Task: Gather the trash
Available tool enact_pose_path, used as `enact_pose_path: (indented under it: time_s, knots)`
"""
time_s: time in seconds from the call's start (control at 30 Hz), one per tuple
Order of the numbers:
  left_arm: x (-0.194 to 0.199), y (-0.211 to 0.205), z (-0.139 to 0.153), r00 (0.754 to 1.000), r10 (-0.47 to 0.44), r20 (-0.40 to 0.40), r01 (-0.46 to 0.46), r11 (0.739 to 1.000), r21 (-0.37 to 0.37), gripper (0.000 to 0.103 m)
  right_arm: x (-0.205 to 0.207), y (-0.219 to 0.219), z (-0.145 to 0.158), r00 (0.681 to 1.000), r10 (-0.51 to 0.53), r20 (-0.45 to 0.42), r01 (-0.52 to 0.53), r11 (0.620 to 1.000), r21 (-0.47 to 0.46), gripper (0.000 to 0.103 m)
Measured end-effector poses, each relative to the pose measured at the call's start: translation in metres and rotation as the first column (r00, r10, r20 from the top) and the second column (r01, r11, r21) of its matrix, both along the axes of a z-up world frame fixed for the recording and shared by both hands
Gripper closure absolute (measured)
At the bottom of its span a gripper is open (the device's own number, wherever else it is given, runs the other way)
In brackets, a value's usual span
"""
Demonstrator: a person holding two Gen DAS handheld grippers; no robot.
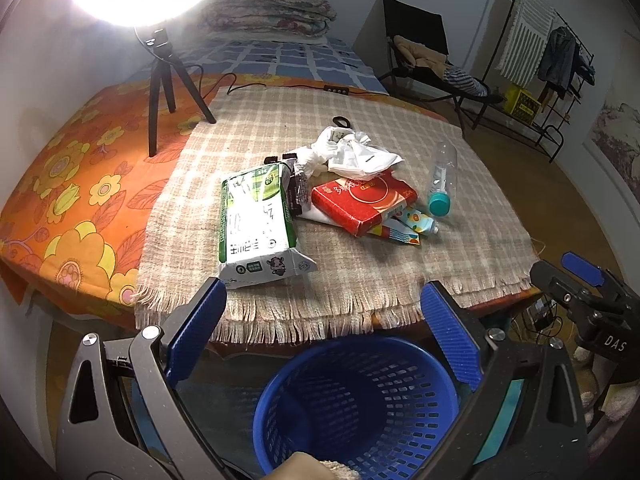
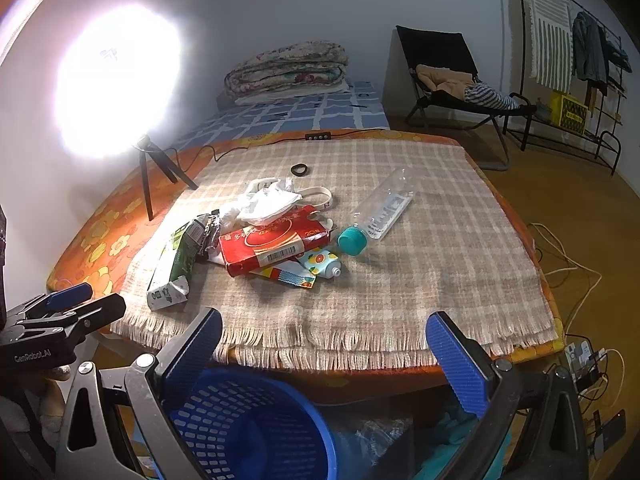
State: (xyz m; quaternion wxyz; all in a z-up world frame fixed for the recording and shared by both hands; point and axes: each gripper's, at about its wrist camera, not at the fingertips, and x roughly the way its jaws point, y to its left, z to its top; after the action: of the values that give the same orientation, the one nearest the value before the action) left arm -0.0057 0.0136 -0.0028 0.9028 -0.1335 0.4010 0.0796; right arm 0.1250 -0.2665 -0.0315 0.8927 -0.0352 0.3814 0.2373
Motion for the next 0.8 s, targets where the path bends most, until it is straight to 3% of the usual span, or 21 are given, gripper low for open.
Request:
enact_pose_path:
  time_s: [0.8]
  knots:
    - [0.0002, 0.0002, -0.0037, 1.000, -0.002, -0.007, 0.002, 1.000, -0.004, 0.004, 0.0006, -0.0008, -0.0056, 1.000, -0.002, -0.019, 0.002, 1.000, 0.008, 0.000]
